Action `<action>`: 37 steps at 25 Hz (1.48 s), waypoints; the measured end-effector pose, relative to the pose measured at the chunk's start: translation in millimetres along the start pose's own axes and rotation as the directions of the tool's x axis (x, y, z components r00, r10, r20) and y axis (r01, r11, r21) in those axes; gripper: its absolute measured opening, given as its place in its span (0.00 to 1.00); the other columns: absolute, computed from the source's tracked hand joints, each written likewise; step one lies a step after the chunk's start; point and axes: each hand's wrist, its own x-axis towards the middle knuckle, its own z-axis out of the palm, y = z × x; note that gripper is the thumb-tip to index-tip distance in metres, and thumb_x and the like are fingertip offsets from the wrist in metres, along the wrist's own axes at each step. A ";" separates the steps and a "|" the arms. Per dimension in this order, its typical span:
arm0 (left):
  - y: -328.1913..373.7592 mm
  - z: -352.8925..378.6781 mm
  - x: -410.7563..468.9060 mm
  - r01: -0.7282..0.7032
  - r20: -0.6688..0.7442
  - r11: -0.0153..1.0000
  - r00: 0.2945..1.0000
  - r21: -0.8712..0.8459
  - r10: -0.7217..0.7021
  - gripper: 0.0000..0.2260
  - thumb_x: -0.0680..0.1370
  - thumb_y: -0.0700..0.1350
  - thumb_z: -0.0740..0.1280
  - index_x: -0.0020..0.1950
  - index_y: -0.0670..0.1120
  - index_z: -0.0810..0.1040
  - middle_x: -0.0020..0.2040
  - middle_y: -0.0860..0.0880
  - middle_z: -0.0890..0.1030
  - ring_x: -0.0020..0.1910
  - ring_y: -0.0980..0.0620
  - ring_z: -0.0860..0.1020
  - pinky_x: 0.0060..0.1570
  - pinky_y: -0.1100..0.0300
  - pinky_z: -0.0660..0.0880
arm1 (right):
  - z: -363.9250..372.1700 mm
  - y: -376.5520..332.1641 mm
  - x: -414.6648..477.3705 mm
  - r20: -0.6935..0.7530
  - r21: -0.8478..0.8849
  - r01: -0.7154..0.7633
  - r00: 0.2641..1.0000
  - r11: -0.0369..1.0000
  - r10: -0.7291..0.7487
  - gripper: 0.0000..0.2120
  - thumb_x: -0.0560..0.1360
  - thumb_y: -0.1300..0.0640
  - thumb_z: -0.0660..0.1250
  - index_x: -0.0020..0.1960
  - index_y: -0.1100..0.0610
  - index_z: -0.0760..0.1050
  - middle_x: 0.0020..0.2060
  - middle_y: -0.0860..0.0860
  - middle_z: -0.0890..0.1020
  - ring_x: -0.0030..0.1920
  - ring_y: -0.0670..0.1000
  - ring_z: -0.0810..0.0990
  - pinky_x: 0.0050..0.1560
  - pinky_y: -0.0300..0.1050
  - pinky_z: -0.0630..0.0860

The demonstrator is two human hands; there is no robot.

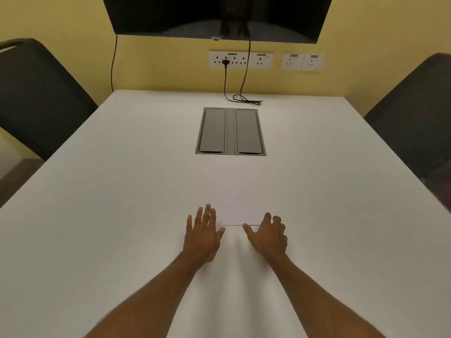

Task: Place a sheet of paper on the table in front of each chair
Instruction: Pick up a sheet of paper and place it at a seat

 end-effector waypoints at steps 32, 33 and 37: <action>-18.4 78.0 52.3 0.002 -0.076 0.999 0.997 -0.035 -0.005 0.30 0.82 0.59 0.43 0.79 0.46 0.41 0.80 0.49 0.42 0.79 0.50 0.42 0.75 0.47 0.38 | 26.1 16.3 71.2 -0.231 0.501 0.004 0.964 0.865 0.129 0.08 0.74 0.61 0.67 0.53 0.59 0.79 0.46 0.55 0.84 0.45 0.55 0.79 0.45 0.42 0.71; -18.0 76.8 52.0 0.001 -0.072 0.999 0.997 -0.039 -0.004 0.30 0.82 0.58 0.44 0.79 0.46 0.41 0.80 0.49 0.42 0.79 0.50 0.41 0.75 0.47 0.38 | 26.7 16.8 71.9 -0.227 0.524 0.002 0.964 0.852 0.138 0.08 0.74 0.61 0.67 0.52 0.58 0.79 0.45 0.55 0.85 0.43 0.53 0.78 0.44 0.42 0.71; -14.9 64.1 47.9 0.015 -0.069 0.967 0.997 -0.256 -0.034 0.30 0.82 0.58 0.47 0.79 0.44 0.43 0.80 0.48 0.43 0.79 0.52 0.42 0.77 0.51 0.39 | 26.8 20.9 74.0 -0.050 0.834 -0.102 0.965 0.543 0.259 0.07 0.72 0.65 0.71 0.48 0.58 0.80 0.42 0.58 0.84 0.37 0.57 0.83 0.43 0.49 0.82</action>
